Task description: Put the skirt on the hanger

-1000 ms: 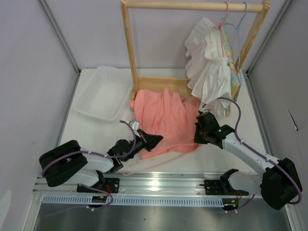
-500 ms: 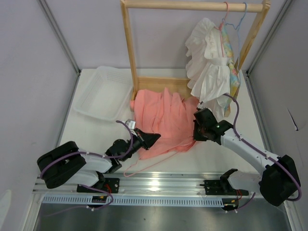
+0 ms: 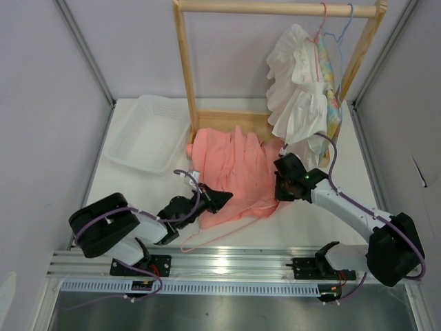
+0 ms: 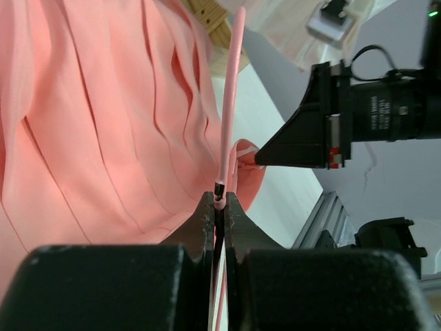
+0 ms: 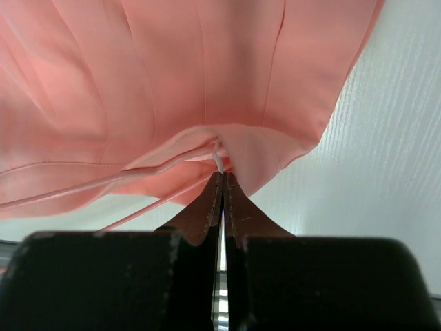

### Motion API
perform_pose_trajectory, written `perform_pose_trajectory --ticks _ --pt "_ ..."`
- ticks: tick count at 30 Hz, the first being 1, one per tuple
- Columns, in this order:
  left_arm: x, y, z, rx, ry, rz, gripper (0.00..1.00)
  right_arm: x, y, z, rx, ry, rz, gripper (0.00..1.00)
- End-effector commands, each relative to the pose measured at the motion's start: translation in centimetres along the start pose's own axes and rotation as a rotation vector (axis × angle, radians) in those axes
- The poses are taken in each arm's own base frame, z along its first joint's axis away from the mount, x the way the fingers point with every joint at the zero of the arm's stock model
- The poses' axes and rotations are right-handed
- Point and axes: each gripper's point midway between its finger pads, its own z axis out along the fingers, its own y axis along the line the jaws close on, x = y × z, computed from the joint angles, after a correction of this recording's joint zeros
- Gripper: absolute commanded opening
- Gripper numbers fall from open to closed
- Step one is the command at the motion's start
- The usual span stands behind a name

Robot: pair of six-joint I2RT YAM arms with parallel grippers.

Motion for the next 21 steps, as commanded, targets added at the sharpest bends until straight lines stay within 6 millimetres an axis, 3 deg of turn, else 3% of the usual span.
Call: perform_pose_trajectory --ticks 1,2,13,21 --pt "-6.0 -6.6 0.4 0.265 -0.234 -0.075 0.00 -0.5 1.4 0.1 -0.037 -0.008 -0.007 0.02" --pt "-5.3 -6.3 0.6 0.261 -0.213 -0.078 0.00 -0.3 1.4 0.3 -0.036 -0.002 -0.006 0.02" --pt "-5.7 -7.6 1.5 0.281 -0.210 -0.046 0.00 1.4 1.0 1.6 -0.007 0.054 -0.010 0.07" --pt "-5.3 -7.8 1.5 0.275 -0.183 -0.027 0.00 2.2 0.2 2.3 0.031 0.061 -0.004 0.24"
